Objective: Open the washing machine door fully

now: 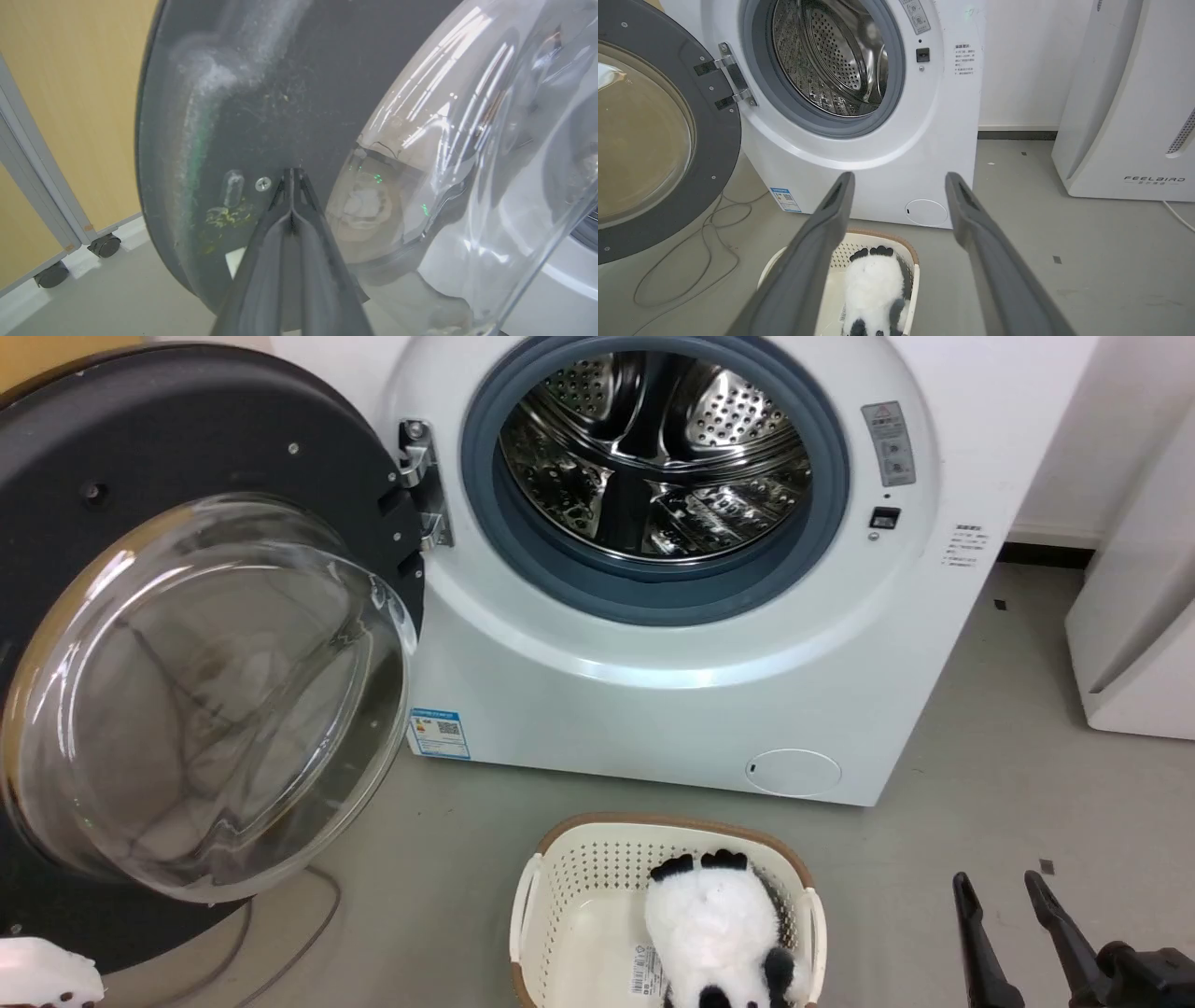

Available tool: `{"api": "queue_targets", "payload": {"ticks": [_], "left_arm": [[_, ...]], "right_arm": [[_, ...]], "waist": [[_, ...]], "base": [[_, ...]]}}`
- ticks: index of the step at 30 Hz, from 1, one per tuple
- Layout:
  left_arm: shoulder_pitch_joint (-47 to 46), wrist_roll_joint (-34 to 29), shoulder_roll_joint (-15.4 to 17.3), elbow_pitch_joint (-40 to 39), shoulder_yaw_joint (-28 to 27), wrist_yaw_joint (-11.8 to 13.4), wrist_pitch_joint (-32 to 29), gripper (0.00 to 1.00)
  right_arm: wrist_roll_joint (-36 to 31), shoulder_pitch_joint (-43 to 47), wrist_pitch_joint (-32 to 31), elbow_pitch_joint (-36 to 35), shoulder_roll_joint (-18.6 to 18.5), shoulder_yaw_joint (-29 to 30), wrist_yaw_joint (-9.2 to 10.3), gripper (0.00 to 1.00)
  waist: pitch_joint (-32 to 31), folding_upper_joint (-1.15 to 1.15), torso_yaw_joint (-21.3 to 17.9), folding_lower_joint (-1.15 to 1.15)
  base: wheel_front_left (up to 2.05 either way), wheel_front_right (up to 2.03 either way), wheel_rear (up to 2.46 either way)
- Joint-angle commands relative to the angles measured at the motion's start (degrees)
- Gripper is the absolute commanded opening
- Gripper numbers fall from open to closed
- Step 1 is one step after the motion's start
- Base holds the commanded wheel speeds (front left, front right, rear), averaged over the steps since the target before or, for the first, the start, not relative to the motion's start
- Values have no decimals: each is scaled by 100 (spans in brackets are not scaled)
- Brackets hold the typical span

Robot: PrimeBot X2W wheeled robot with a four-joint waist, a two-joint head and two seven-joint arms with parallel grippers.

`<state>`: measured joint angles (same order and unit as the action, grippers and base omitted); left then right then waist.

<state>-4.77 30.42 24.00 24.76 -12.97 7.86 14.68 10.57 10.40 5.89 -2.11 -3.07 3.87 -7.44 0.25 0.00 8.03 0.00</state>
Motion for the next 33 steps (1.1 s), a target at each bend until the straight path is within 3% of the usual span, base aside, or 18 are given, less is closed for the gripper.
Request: {"api": "queue_targets", "payload": {"ticks": [1, 7, 14, 15, 16, 23, 33], "left_arm": [[-19, -71, -63, -36, -95, -24, 27, 0], [720, -422, -680, -802, -278, -96, 30, 0], [1662, -901, -1434, -1879, 11, -106, 31, 0], [1817, -1054, -1560, -2081, 193, -132, 31, 60], [1873, -1124, -1621, -2161, 291, -133, 31, 100], [1861, -1450, -1904, -2454, 1197, -291, 30, 100], [1424, -2138, -1782, -2253, 1935, -323, -182, 100]], "right_arm": [[-12, -7, -18, -29, 19, 9, -5, 100], [-3, 23, -64, -12, 19, 13, -5, 100], [13, 52, -36, -6, 19, 92, -5, 100], [-45, 46, -26, -10, 19, 99, -5, 100], [-75, 39, -30, -12, 19, 103, -5, 100], [-432, -51, -147, -131, 19, 87, -5, 100], [-624, -60, -258, -232, 19, -9, -5, 100]], "waist": [[-14, 0, -32, 0], [-143, 0, -148, 0], [-257, 0, -88, 0], [-277, 0, -64, 0], [-283, 0, -59, 0], [-306, 0, -247, 0], [-279, 0, -771, 0]], "base": [[0, 0, 0], [0, 0, 0], [0, 0, 0], [0, 0, 0], [0, 0, 0], [0, 0, 0], [0, 0, 0]]}}
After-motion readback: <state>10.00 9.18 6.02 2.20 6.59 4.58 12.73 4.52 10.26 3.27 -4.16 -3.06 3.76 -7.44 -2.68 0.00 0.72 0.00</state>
